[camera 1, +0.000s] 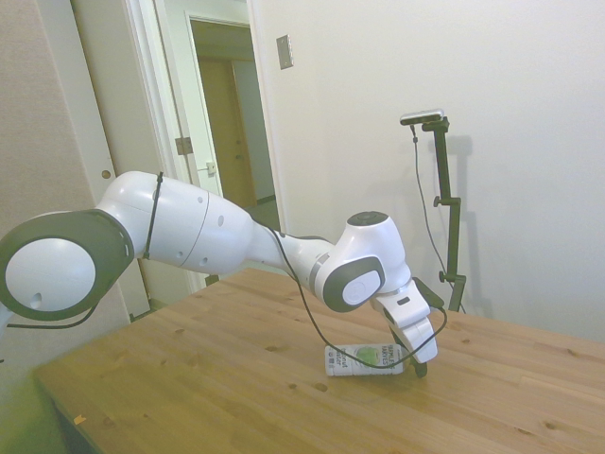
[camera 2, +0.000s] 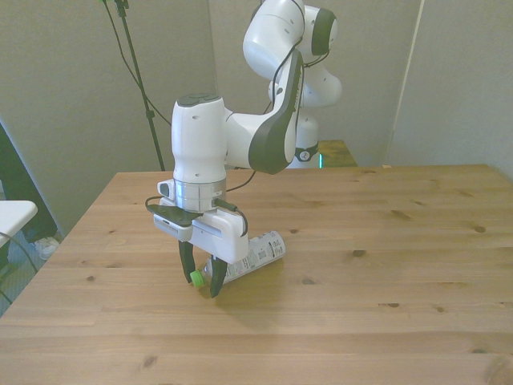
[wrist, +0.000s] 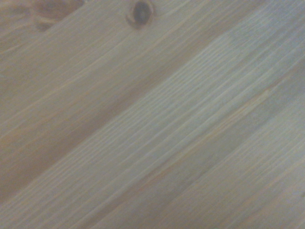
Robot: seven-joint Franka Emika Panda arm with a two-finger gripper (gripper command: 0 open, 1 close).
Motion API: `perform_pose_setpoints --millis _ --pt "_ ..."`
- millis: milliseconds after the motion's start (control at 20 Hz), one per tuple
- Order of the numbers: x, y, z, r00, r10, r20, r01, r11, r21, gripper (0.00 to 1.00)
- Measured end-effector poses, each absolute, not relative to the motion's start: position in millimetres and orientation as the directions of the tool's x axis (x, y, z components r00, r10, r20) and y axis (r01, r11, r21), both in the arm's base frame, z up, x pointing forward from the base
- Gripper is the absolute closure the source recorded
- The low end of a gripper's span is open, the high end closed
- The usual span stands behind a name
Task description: Stand the water bottle
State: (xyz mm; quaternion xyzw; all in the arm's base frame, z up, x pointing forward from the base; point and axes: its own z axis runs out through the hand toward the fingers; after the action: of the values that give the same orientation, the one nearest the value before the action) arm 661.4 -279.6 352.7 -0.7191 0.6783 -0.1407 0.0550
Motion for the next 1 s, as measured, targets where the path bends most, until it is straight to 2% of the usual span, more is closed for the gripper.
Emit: perform_pose_setpoints --millis 550,800,1000 --pt "667.7 -276.0 364.2 0.094 -0.993 0.069 -0.952 -0.110 -0.287 1.00" --pt "677.9 -262.5 409.7 0.144 -0.987 0.069 -0.925 -0.159 -0.345 1.00" --pt "673.1 -226.0 457.6 0.178 -0.964 0.196 -0.861 -0.249 -0.443 1.00"
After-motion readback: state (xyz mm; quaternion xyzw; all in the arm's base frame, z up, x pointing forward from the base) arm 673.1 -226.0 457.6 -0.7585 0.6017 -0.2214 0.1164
